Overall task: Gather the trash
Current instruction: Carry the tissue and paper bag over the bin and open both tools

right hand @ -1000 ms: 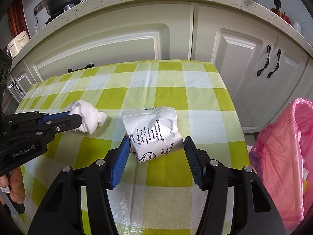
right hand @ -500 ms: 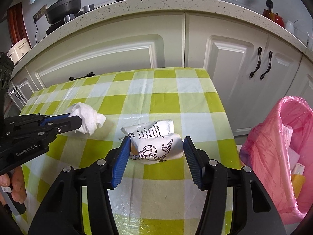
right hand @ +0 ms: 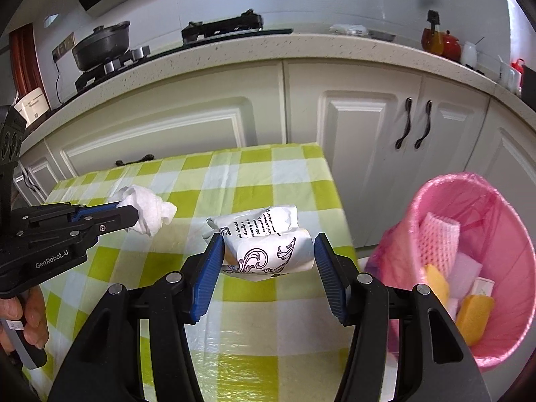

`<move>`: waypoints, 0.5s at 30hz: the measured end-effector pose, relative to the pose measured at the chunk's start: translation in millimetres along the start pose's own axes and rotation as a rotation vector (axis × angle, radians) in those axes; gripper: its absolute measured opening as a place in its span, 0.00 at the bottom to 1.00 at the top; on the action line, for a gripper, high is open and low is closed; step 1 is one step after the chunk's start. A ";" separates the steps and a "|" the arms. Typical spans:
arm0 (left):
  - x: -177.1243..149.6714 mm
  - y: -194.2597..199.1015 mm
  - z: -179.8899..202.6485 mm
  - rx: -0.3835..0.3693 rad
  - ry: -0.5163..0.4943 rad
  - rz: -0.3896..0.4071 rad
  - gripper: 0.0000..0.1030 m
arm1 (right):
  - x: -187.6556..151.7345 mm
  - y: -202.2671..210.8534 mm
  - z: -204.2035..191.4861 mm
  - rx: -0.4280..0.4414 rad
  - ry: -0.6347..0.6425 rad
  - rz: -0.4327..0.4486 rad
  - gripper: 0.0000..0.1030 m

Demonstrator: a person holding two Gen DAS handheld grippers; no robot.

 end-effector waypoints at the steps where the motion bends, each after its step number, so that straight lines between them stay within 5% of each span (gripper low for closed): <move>1: 2.6 2.8 3.2 -0.002 -0.003 0.007 0.13 | 2.3 6.1 4.4 -0.006 -0.003 0.010 0.51; 15: 53.1 47.0 86.5 -0.068 -0.072 0.111 0.13 | 23.1 93.0 85.6 -0.113 -0.051 0.118 0.51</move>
Point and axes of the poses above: each gripper's, at about its wrist camera, not at the fingertips, and y roughly against the way its jaws point, z to its right, x to its top, the point moved 10 cm from there along -y, roughly the way its jaws point, and after that the axes turned 14 degrees about x, right-handed, at the moved point
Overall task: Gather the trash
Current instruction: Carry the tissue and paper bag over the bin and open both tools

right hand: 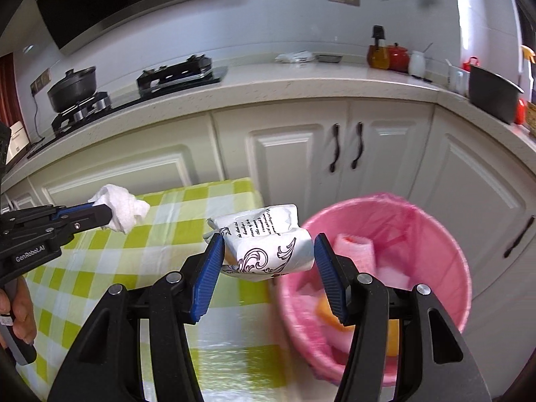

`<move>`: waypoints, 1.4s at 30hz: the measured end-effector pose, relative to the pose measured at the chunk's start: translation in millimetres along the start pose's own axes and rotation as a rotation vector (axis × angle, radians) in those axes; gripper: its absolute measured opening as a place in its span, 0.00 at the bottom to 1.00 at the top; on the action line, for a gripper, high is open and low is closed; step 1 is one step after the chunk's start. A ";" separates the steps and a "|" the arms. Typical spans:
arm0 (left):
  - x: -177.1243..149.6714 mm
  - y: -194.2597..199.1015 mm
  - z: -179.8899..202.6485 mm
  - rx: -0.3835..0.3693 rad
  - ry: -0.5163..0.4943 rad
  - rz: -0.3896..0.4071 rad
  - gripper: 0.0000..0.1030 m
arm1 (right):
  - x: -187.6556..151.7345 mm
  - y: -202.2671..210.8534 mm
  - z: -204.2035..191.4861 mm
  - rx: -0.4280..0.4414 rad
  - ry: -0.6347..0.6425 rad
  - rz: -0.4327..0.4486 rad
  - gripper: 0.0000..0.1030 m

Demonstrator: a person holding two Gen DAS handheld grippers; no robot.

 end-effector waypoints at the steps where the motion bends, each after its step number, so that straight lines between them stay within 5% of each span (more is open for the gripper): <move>1: 3.3 1.1 6.6 -0.005 -0.007 0.005 0.13 | 1.2 5.0 8.1 -0.010 -0.005 0.005 0.51; 21: 29.5 -15.4 154.6 -0.145 -0.138 0.002 0.13 | -4.9 50.8 143.0 -0.182 -0.123 0.041 0.51; 31: 31.0 -39.6 194.4 -0.185 -0.166 -0.032 0.13 | -0.7 52.9 167.7 -0.203 -0.138 0.049 0.52; 35: 32.9 -49.5 199.7 -0.183 -0.168 -0.046 0.31 | 0.3 52.0 173.2 -0.216 -0.141 0.052 0.53; 42: 30.5 -50.0 194.5 -0.174 -0.159 -0.047 0.38 | -2.2 56.6 175.7 -0.234 -0.136 0.057 0.60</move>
Point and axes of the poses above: each gripper's, at about its wrist camera, not at the fingertips, and y roughly against the way its jaws point, z to its right, x to its top, the point moved 10 cm from there along -y, roughly the way its jaws point, and after that the axes turned 14 degrees about x, right-handed, at the moved point
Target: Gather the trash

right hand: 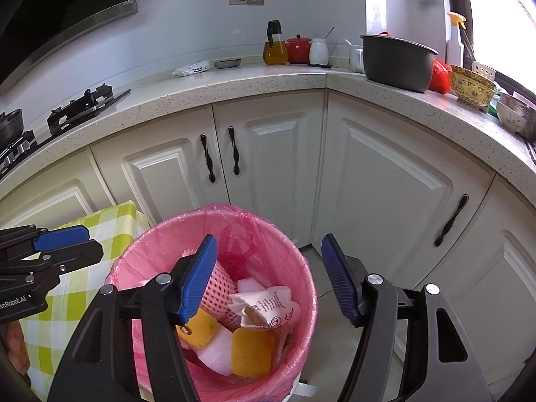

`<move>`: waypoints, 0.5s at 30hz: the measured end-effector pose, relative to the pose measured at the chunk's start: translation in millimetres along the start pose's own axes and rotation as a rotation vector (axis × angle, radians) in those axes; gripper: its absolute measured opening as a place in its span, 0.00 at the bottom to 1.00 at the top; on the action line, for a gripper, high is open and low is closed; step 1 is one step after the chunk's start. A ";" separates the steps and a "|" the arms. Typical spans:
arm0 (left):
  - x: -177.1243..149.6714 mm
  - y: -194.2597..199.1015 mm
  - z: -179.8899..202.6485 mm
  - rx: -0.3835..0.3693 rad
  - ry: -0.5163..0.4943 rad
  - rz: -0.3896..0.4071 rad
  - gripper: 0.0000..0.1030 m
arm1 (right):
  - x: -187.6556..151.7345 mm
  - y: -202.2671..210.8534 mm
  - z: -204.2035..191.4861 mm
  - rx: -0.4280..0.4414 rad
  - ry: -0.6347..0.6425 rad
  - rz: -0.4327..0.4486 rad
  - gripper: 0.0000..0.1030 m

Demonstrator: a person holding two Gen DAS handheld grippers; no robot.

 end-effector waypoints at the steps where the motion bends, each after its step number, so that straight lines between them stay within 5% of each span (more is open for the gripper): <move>1: -0.4 1.6 -1.2 0.001 0.002 0.002 0.39 | -0.7 1.3 0.7 0.000 -0.001 0.001 0.60; 15: -32.1 63.3 -16.9 0.006 0.036 0.081 0.72 | -27.5 68.3 -3.7 -0.051 -0.032 0.104 0.75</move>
Point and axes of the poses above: each gripper's, at about its wrist camera, not at the fingertips, and y roughly against the way its jaws point, z to its right, x to its top, the point moved 10 cm from there along -y, roughly the way its jaws point, and after that the axes turned 14 degrees about x, right-handed, at the moved point
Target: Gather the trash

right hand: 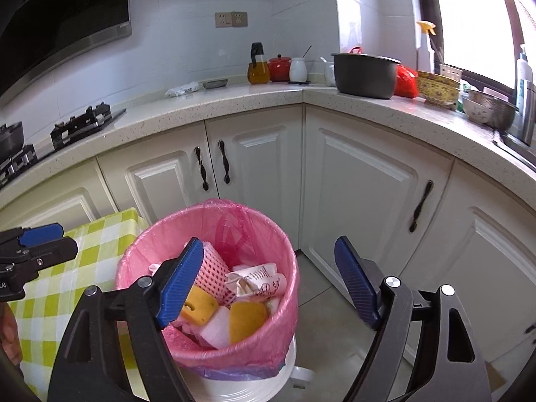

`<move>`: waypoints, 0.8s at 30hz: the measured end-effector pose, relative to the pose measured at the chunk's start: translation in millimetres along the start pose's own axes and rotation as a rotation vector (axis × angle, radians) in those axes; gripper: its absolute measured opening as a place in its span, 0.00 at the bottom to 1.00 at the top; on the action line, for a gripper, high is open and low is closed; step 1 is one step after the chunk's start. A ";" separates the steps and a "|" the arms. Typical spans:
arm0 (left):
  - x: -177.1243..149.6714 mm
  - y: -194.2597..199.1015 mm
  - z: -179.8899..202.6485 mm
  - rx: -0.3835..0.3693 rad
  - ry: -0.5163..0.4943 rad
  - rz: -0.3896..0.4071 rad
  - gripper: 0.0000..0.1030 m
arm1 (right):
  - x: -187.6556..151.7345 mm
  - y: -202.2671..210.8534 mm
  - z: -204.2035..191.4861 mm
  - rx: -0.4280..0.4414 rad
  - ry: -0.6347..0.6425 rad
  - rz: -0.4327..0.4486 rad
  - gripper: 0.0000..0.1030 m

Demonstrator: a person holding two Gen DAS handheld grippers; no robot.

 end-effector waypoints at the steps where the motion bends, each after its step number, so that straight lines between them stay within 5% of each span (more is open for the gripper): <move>1: -2.7 5.4 -0.7 -0.004 0.004 0.006 0.73 | -2.8 9.7 -1.9 -0.007 -0.004 0.015 0.76; 14: -66.4 49.7 -10.3 -0.005 0.033 0.019 0.80 | -56.9 60.9 -35.7 0.019 0.005 0.010 0.82; 24: -68.9 54.8 -25.2 0.037 0.027 0.037 0.81 | -67.1 57.2 -54.8 0.051 0.026 -0.013 0.82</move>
Point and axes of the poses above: each gripper's, at about its wrist camera, not at the fingertips, and y roughly against the way its jaws point, z to its right, x to its top, the point moved 10 cm from there along -y, roughly the way its jaws point, and after that the axes turned 14 degrees about x, right-handed, at the moved point
